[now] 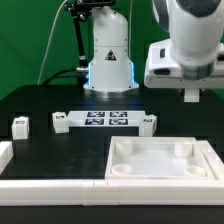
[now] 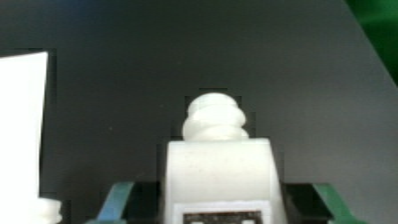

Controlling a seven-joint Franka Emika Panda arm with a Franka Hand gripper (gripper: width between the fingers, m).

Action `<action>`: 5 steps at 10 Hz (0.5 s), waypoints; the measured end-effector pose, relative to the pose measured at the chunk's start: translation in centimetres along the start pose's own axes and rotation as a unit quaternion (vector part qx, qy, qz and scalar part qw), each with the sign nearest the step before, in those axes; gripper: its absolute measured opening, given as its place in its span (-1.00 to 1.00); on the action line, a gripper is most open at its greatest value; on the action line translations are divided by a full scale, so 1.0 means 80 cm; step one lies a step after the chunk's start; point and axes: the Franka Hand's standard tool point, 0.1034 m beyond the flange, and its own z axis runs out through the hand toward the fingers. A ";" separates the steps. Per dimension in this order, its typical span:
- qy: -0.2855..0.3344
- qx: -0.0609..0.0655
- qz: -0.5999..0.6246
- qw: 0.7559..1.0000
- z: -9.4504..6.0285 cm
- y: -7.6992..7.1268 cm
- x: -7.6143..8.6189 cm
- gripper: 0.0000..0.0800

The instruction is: Assemble one leg

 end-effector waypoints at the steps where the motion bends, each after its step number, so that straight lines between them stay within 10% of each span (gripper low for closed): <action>1: 0.040 -0.004 -0.006 0.999 0.000 0.004 0.012 -0.28; 5: 0.211 -0.025 -0.087 0.973 -0.071 0.025 0.042 -0.28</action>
Offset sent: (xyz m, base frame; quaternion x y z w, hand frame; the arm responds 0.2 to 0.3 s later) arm 0.0487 -0.0408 0.0282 -0.0562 0.2194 -0.1253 0.9659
